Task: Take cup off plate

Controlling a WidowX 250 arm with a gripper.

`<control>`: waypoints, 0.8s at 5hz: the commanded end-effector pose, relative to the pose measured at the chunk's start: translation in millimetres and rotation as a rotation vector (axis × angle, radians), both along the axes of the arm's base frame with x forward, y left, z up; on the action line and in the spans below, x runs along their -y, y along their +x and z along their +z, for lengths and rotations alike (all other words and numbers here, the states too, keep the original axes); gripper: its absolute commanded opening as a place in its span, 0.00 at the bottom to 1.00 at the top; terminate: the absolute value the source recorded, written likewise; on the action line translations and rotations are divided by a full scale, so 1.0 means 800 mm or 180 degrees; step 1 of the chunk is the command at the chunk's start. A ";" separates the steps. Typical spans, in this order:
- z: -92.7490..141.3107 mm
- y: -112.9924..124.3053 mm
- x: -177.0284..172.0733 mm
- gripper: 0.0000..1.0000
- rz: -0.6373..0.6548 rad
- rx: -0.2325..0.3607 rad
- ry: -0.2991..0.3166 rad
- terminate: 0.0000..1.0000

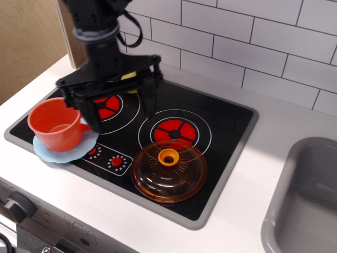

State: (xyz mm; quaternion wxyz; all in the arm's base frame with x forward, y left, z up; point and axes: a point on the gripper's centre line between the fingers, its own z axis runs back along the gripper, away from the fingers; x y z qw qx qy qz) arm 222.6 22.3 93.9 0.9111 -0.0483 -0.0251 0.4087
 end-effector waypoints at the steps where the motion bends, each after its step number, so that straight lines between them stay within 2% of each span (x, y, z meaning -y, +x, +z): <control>1: 0.019 0.021 -0.030 1.00 0.1505 0.0159 -0.0033 0.00; 3: 0.008 0.009 -0.046 1.00 0.3095 0.0238 0.0043 0.00; 4: 0.005 0.001 -0.053 1.00 0.3895 0.0225 -0.0079 0.00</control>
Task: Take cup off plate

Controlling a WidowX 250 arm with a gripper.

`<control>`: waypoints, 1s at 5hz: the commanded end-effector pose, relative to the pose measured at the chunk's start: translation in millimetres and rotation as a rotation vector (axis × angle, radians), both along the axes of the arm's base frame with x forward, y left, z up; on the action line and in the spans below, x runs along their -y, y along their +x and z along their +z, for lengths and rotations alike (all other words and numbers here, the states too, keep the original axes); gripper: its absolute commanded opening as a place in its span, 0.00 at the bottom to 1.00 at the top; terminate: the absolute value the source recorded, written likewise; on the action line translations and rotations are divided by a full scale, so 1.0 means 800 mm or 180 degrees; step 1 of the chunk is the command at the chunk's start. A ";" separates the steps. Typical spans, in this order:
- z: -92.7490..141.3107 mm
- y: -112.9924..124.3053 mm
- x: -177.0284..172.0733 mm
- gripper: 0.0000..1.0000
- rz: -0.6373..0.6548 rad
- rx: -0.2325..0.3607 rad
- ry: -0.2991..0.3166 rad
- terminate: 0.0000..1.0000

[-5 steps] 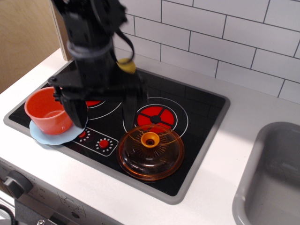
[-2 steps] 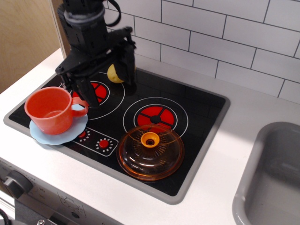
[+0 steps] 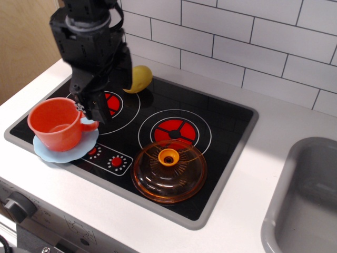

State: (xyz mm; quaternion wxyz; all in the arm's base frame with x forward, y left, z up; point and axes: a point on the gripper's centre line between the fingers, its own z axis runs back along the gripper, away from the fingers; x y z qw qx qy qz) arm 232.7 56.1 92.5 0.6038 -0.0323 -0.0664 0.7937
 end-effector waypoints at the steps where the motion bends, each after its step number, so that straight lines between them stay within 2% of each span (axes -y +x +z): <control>1: 0.005 -0.012 -0.009 1.00 0.1300 0.0164 -0.0037 0.00; 2: 0.001 -0.013 -0.016 1.00 0.1539 0.0034 -0.0093 0.00; 5: -0.022 -0.014 -0.022 1.00 0.1720 -0.0048 -0.0054 0.00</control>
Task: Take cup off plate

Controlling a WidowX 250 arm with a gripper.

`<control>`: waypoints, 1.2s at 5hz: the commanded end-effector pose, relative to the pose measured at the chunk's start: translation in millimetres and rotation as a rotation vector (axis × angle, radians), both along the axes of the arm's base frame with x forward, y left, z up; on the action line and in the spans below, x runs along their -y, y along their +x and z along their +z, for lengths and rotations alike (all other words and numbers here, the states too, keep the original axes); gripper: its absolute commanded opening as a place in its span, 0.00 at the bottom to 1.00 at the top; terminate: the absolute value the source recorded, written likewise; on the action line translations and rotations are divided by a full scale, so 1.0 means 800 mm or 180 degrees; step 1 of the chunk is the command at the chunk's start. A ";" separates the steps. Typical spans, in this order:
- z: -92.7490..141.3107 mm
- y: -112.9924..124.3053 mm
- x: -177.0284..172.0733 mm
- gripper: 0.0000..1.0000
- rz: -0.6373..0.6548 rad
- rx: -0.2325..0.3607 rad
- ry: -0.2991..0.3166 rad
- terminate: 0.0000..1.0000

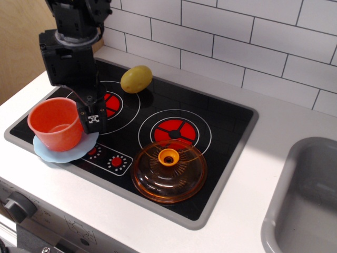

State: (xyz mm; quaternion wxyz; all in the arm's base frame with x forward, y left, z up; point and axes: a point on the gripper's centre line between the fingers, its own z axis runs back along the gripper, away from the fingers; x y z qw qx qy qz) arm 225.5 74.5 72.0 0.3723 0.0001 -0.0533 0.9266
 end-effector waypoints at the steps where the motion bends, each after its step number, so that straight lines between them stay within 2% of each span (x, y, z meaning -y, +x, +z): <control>1: 0.001 -0.010 0.005 0.00 0.0176 0.0158 -0.0044 0.00; 3: -0.003 -0.009 0.006 0.00 0.0114 0.0114 -0.0026 0.00; 5: 0.025 0.000 0.018 0.00 -0.0019 0.0157 -0.0133 0.00; 6: 0.034 0.009 0.031 0.00 -0.0287 0.0209 -0.0158 0.00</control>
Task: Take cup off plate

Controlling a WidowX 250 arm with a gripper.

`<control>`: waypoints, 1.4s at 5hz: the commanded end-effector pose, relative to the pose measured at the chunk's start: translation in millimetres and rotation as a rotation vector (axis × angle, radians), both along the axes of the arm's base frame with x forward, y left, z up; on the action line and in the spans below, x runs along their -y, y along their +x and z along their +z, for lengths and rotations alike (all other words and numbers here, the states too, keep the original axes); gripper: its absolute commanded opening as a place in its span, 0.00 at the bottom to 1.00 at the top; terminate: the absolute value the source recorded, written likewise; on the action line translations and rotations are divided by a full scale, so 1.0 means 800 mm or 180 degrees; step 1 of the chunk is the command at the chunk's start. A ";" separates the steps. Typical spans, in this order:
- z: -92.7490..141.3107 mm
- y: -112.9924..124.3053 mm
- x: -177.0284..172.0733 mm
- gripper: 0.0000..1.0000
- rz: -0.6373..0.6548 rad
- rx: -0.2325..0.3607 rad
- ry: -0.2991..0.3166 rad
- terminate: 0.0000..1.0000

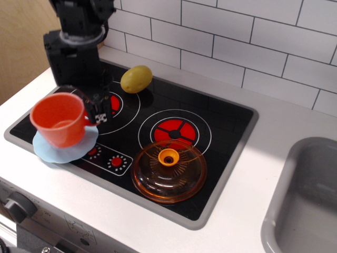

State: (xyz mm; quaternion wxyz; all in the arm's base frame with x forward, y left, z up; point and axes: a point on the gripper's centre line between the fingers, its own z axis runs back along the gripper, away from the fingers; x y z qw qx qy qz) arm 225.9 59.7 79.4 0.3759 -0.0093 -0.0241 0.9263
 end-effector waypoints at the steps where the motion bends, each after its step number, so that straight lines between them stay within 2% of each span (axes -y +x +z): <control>1: 0.025 0.023 0.028 0.00 -0.0547 0.0306 0.0117 0.00; 2: 0.023 0.037 0.046 0.00 -0.0782 0.0279 0.0041 0.00; 3: 0.022 0.052 0.063 0.00 -0.1022 0.0225 0.0089 0.00; 4: 0.016 0.064 0.079 0.00 -0.1038 0.0179 0.0122 0.00; 5: 0.014 0.073 0.098 0.00 -0.1126 0.0178 0.0122 0.00; 7: 0.002 0.083 0.129 0.00 -0.1430 0.0295 0.0180 0.00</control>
